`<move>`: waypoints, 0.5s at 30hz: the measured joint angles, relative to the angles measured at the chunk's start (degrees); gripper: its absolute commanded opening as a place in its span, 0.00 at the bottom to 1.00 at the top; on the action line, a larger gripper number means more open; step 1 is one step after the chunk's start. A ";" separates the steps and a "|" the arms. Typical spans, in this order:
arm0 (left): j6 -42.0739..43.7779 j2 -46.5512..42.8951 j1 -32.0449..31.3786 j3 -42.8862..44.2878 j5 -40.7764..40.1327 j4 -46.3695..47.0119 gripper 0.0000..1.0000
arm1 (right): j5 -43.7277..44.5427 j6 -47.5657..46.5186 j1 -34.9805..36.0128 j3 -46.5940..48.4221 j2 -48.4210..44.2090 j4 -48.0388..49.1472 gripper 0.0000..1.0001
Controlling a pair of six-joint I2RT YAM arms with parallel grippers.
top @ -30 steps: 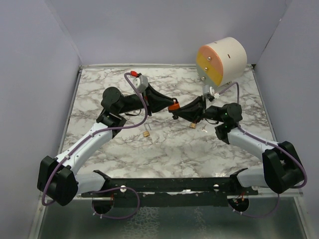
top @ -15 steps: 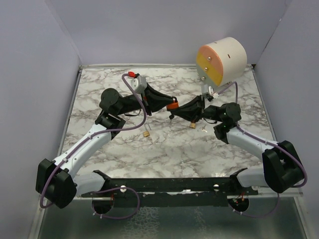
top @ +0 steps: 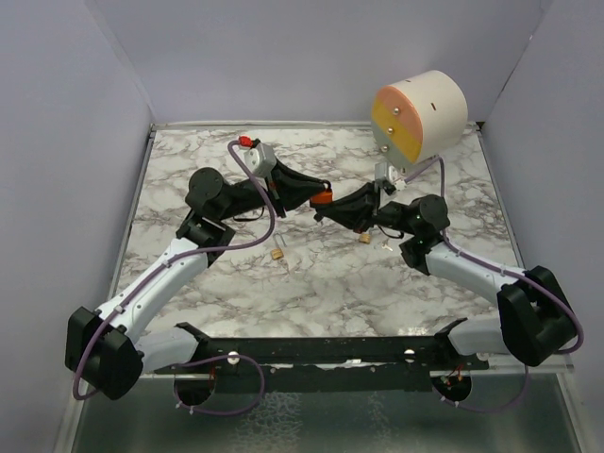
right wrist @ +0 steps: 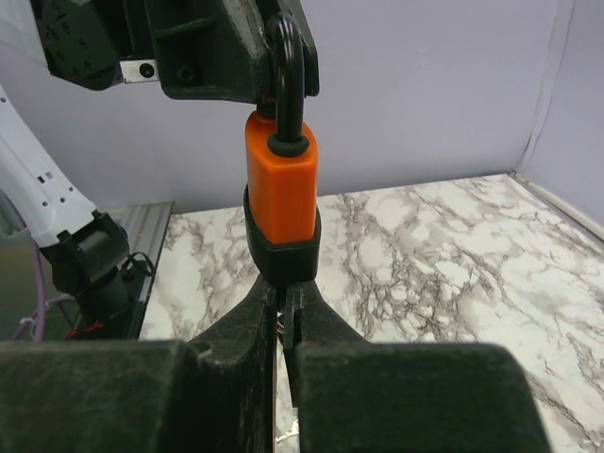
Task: Lock with the key
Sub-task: Lock the lock.
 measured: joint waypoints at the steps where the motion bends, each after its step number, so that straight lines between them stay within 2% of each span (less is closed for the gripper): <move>1: 0.20 -0.39 -0.04 -0.02 -0.48 -0.44 0.00 | 0.46 0.26 0.13 -0.28 0.00 0.79 0.01; 7: 0.35 -5.16 -0.39 -5.49 -6.01 1.81 0.00 | 4.59 1.99 1.14 -1.88 -0.22 3.69 0.01; 15: -0.48 -11.78 -1.44 -18.40 -18.80 15.96 0.00 | 9.77 4.28 4.17 -1.92 -0.33 3.52 0.01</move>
